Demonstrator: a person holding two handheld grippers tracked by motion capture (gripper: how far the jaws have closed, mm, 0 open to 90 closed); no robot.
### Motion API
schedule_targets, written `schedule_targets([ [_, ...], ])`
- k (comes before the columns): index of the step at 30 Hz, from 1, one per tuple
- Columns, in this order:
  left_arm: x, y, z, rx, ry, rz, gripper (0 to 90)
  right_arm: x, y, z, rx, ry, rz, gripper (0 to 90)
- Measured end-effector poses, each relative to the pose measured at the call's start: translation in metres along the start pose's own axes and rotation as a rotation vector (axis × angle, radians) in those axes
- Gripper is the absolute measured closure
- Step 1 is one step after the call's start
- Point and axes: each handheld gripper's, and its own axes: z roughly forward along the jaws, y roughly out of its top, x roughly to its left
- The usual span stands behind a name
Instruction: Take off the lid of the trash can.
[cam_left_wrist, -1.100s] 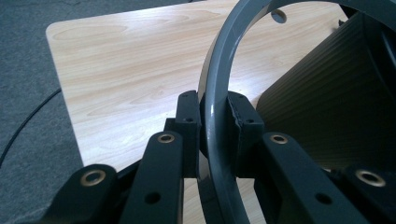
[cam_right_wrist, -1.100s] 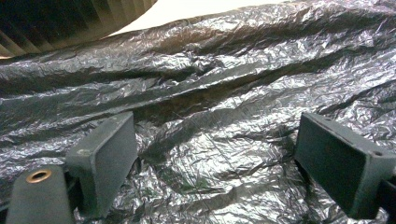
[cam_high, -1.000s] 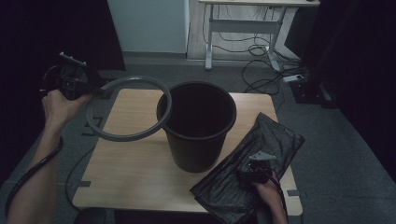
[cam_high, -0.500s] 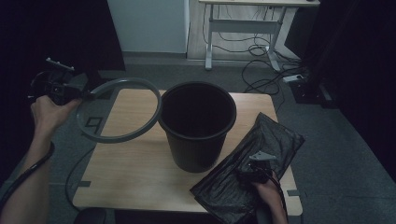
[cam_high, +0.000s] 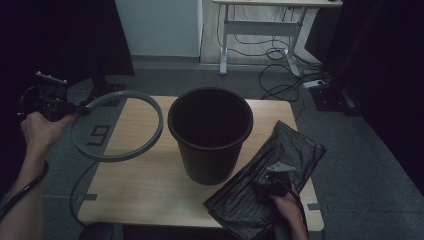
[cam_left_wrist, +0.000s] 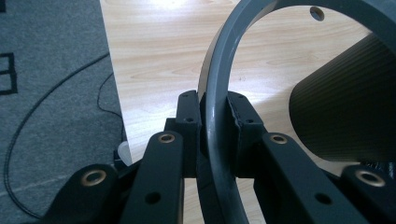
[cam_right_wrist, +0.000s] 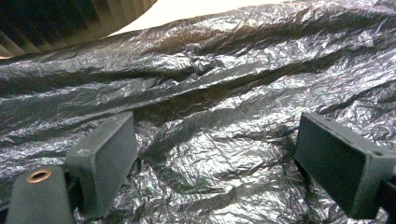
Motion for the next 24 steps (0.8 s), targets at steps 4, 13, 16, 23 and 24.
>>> schedule_targets([
  [4,0.003,-0.009,0.008,-0.002,-0.008,0.0,76.4,0.0,0.0,0.0,0.0,0.0,0.0,12.2],
  [13,0.003,-0.026,0.029,-0.008,-0.021,0.018,76.3,0.0,0.0,0.0,0.001,-0.002,0.001,12.2],
  [16,0.003,-0.032,0.036,-0.007,-0.022,0.025,76.3,0.0,0.0,0.0,0.001,-0.002,0.001,12.1],
  [23,0.0,-0.044,0.048,-0.023,-0.03,0.045,76.3,0.0,0.0,0.0,0.002,-0.003,0.001,12.2],
  [24,0.0,-0.046,0.049,-0.025,-0.03,0.047,76.3,0.0,0.0,0.0,0.002,-0.003,0.001,12.1],
])
